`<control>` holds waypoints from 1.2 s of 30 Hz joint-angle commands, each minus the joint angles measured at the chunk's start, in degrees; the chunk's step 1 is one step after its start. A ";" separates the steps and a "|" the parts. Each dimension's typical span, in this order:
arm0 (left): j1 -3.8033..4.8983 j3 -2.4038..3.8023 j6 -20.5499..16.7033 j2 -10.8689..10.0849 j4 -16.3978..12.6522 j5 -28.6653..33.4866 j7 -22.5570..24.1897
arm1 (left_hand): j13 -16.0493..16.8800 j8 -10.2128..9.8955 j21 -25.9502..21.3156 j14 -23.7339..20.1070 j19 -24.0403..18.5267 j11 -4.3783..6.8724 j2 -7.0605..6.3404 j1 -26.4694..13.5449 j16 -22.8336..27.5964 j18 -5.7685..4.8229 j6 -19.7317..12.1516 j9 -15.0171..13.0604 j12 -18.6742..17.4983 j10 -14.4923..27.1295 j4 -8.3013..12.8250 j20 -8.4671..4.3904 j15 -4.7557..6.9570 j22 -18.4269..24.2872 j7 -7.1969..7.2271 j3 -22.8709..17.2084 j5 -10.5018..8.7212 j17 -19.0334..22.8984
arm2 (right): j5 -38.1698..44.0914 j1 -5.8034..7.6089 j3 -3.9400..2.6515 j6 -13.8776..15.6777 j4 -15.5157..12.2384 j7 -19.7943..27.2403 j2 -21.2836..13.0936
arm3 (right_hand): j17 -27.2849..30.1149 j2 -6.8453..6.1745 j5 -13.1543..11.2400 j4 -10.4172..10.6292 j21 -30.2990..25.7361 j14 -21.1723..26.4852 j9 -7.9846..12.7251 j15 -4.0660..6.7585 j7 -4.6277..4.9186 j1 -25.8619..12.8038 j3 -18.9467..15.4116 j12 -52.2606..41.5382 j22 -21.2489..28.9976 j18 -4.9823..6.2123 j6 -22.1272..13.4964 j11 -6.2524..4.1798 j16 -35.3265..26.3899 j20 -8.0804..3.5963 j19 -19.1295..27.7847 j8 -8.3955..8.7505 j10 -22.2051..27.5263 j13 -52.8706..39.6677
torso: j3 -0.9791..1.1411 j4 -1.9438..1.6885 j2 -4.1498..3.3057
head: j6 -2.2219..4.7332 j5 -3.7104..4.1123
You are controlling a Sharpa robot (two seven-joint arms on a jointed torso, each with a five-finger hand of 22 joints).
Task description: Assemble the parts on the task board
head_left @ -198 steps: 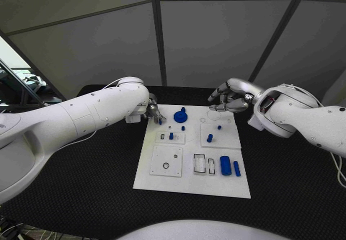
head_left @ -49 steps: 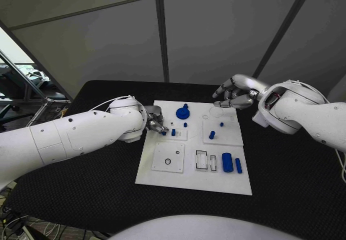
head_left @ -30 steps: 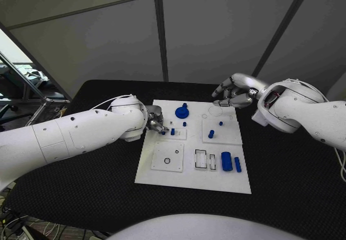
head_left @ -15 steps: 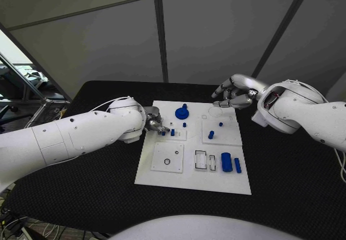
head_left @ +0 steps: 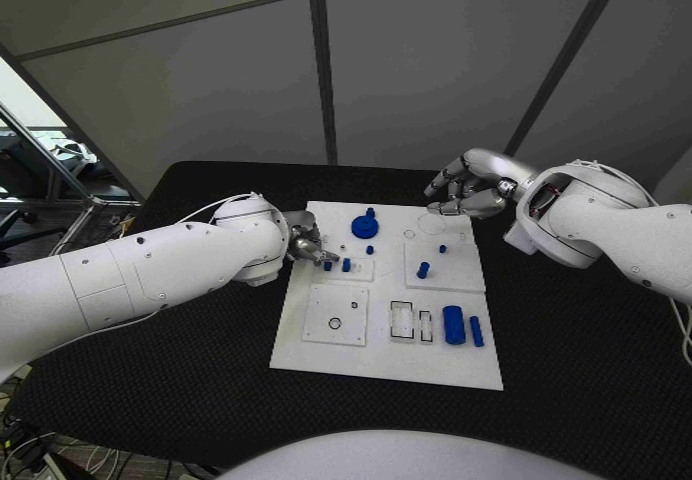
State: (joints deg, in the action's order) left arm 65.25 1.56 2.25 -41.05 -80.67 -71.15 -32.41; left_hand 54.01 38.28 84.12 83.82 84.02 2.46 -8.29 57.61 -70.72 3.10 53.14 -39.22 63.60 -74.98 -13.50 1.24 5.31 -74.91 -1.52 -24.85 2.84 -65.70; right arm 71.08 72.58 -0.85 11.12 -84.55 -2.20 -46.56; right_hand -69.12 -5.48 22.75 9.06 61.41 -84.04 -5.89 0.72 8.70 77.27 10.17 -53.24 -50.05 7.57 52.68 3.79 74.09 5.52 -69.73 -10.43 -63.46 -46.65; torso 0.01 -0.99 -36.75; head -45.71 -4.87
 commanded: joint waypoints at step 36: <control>0.09 -1.01 -17.33 6.26 5.32 -8.34 31.41 | -31.15 -19.14 -33.87 -10.00 -19.78 -7.58 -4.68 23.04 8.18 6.12 -4.89 17.92 -33.47 23.66 10.10 5.50 -6.14 18.43 -7.02 -3.06 -0.20 11.60 | 0.62 0.12 -0.04 1.01 -0.37 0.43 0.22 | 2.65 -0.62 0.32 0.78 -3.61 -0.80 -0.06 0.27 -0.01 1.97 2.19 9.38 3.52 0.76 0.12 -0.36 -3.31 -0.34 1.61 -0.88 3.60 9.28 | 0.04 0.14 -0.07 | 1.30 1.45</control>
State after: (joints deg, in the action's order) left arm 65.24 0.51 -13.73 -34.91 -75.64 -73.35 -5.48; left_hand 23.11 19.30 50.04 73.67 63.98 -5.22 -12.47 80.73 -62.35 11.11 48.05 -21.53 30.33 -50.94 -3.68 6.70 -0.82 -56.31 -8.47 -27.93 2.84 -54.03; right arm 71.18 72.58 -0.85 11.28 -84.74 -2.22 -46.39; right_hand -66.56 -6.01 22.96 9.87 58.08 -84.04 -5.89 0.72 8.70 78.87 12.08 -44.03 -46.56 7.57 52.68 3.48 71.05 5.31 -68.49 -11.09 -60.07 -37.53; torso 0.05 -0.82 -36.79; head -44.46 -3.46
